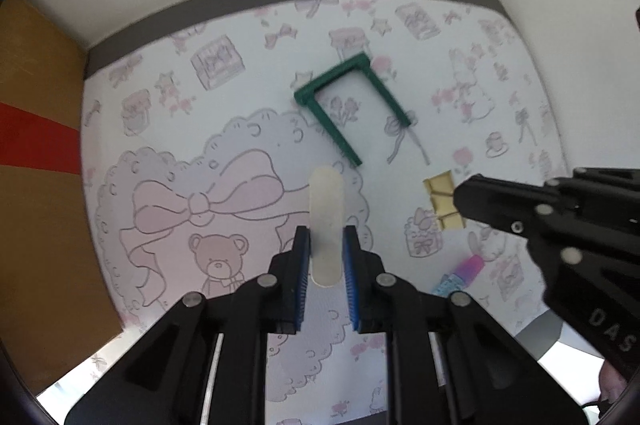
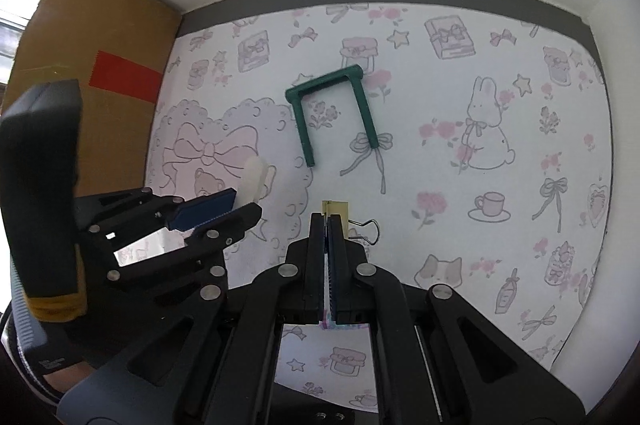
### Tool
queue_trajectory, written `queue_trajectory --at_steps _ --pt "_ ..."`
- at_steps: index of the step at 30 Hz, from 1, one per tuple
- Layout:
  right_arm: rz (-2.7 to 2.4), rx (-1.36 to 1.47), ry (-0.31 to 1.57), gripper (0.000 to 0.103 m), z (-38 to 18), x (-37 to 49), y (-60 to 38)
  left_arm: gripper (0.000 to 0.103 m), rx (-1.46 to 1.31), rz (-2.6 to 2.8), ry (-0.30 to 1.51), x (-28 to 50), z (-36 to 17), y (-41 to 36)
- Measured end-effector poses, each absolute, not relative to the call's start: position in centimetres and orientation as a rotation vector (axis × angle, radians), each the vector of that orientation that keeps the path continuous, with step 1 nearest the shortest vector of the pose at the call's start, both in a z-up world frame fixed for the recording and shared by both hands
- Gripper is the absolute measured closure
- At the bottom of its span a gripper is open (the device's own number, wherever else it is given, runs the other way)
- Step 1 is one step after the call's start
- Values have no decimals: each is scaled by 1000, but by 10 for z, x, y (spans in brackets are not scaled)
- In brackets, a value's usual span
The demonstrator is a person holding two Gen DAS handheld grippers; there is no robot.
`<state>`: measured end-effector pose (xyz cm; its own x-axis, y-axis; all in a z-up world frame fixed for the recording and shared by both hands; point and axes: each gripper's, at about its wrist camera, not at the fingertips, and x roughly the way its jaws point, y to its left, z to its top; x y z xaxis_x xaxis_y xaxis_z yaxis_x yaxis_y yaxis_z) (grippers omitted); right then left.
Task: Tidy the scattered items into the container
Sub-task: 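Lift the binder clip and cream stick off the mat, then carry the yellow binder clip and cream stick over the cardboard box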
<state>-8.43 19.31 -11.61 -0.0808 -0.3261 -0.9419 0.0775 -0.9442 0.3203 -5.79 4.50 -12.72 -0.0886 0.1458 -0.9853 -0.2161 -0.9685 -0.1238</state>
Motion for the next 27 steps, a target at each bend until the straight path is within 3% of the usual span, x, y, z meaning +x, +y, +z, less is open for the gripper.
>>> queue_trajectory --at_steps 18,27 --pt "-2261 1696 -224 102 -7 -68 161 87 -1643 2377 -16 -76 10 17" --pt "-2291 1605 -170 102 35 -59 133 87 -1549 2454 -73 -63 50 -8"
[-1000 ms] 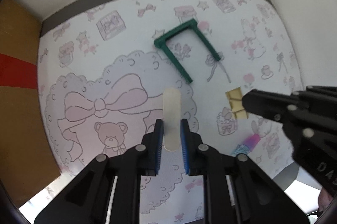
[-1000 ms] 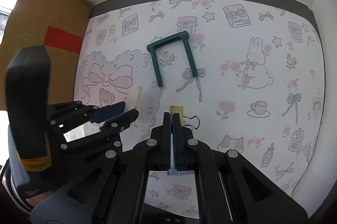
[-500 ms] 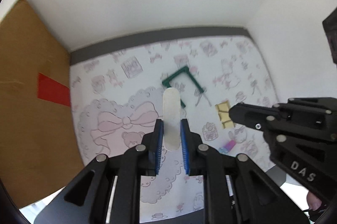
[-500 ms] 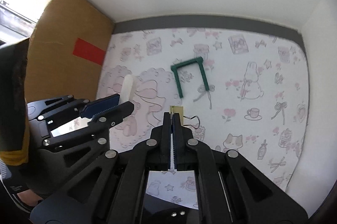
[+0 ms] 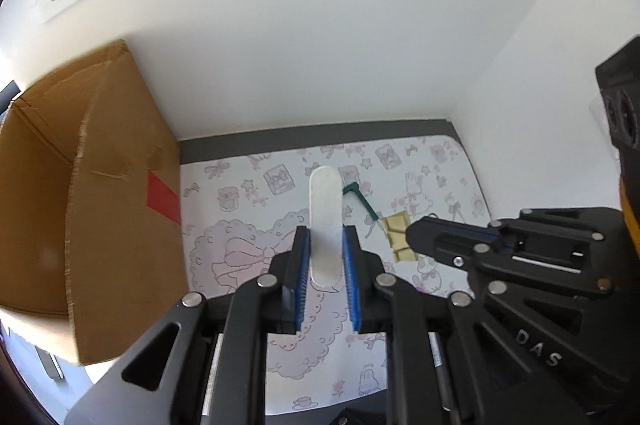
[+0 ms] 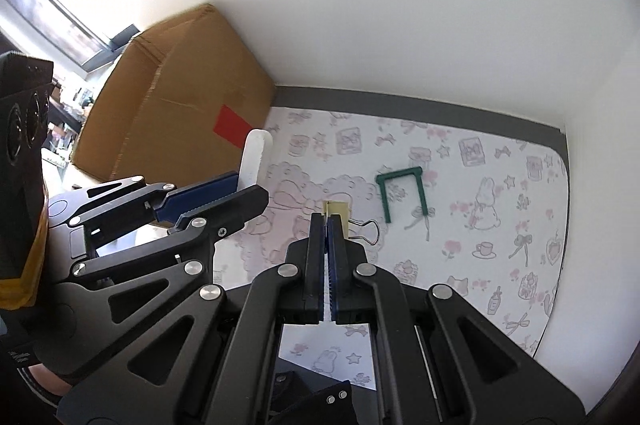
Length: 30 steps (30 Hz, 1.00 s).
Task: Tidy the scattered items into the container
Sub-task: 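Carry the yellow binder clip and cream stick over the cardboard box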
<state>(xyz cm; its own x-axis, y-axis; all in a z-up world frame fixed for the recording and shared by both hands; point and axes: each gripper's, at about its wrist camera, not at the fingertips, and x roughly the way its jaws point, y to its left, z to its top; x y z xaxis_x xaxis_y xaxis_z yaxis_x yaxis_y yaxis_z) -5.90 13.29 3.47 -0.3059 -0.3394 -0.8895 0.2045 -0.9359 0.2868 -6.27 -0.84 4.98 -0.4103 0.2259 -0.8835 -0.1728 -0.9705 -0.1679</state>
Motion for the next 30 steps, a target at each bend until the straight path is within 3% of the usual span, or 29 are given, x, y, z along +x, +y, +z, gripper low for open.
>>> queue_trajectory --at_steps 30 --pt "-2351 1324 -34 102 115 -75 53 87 -1351 2674 -284 -62 130 -106"
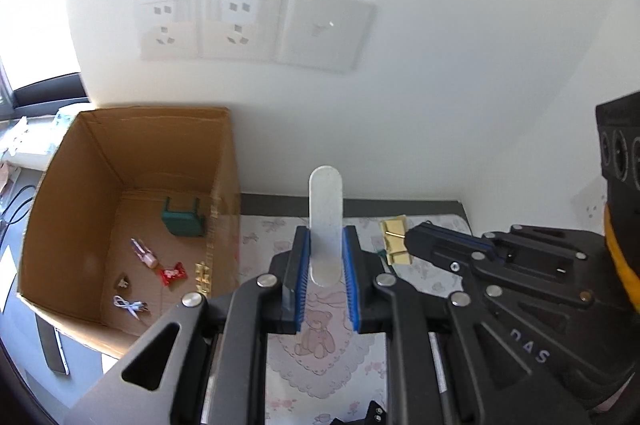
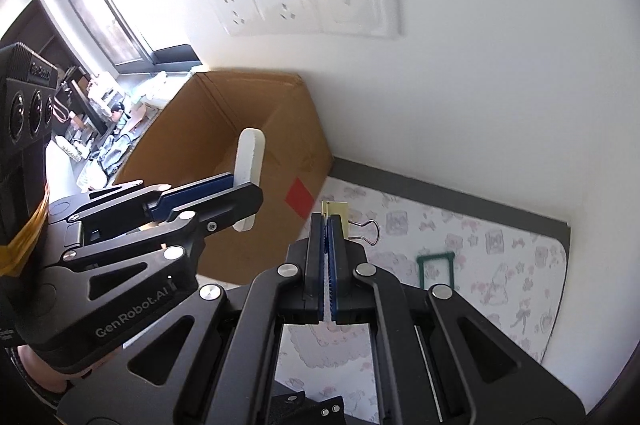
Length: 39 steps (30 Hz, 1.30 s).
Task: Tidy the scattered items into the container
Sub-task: 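Carry the yellow binder clip and cream stick over the cardboard box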
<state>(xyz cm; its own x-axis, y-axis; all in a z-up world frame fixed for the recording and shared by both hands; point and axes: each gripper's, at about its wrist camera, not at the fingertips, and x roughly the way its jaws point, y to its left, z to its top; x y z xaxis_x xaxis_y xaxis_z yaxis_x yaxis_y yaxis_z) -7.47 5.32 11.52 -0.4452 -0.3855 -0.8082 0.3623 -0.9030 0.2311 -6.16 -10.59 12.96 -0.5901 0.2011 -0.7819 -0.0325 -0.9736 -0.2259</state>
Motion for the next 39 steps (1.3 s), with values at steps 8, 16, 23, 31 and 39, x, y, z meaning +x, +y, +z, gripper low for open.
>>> queue_trajectory --at_steps 8,16,23,31,39 --pt "-2302 1276 10 102 123 -87 10 87 -1323 2772 -361 -62 144 -158" --pt "-2250 1249 57 102 125 -96 -29 87 -1305 2857 -420 -61 151 -210" --pt "-2199 1234 90 102 122 -107 -66 87 -1332 2907 -476 -57 146 -249" --pt "-2139 1239 123 102 110 -118 -103 87 -1395 2933 -541 -51 128 -288" --pt "-2077 1272 158 102 91 -131 -131 87 -1498 2901 -600 -61 93 -307"
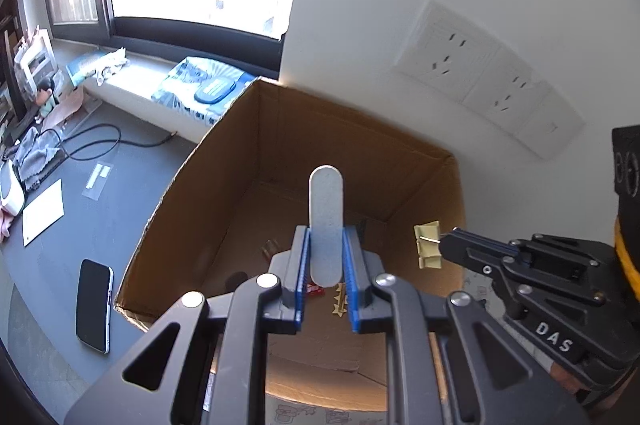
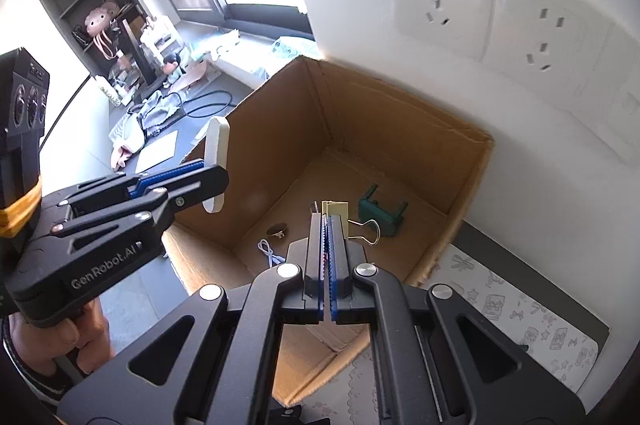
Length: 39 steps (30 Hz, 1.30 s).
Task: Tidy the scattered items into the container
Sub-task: 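Carry the yellow binder clip and cream stick over the cardboard box, then open both grippers to drop the clip and stick into the box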
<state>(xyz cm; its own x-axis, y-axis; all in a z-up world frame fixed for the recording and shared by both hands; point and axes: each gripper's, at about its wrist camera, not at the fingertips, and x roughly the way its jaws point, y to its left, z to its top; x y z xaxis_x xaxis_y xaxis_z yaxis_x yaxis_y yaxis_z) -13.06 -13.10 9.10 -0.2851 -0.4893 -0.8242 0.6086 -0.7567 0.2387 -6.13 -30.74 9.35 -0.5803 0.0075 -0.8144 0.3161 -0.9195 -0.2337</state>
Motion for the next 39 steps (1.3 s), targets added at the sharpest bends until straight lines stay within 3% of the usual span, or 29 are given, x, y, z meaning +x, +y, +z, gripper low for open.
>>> queue_trajectory --at_steps 12,24,26,29,30,31,35,39 --pt "-2002 1358 223 101 52 -152 -161 87 1509 -2452 638 -84 30 -322" --pt "-1990 1429 234 101 32 -157 -161 85 1575 -2412 635 -84 19 -313" --pt "-1990 1435 241 100 30 -155 -160 79 1590 -2405 641 -83 16 -313" --pt "-1993 1437 247 99 30 -154 -160 44 1595 -2391 636 -80 15 -312" --pt "-1996 1437 249 99 30 -154 -160 27 1589 -2386 622 -79 16 -311" --pt "-1996 1436 249 99 31 -154 -160 21 1580 -2383 610 -77 17 -310" --pt "-2006 1426 260 95 35 -153 -161 17 1554 -2376 608 -70 22 -312" --pt "-2030 1407 279 77 41 -151 -161 16 1532 -2362 619 -70 23 -324"
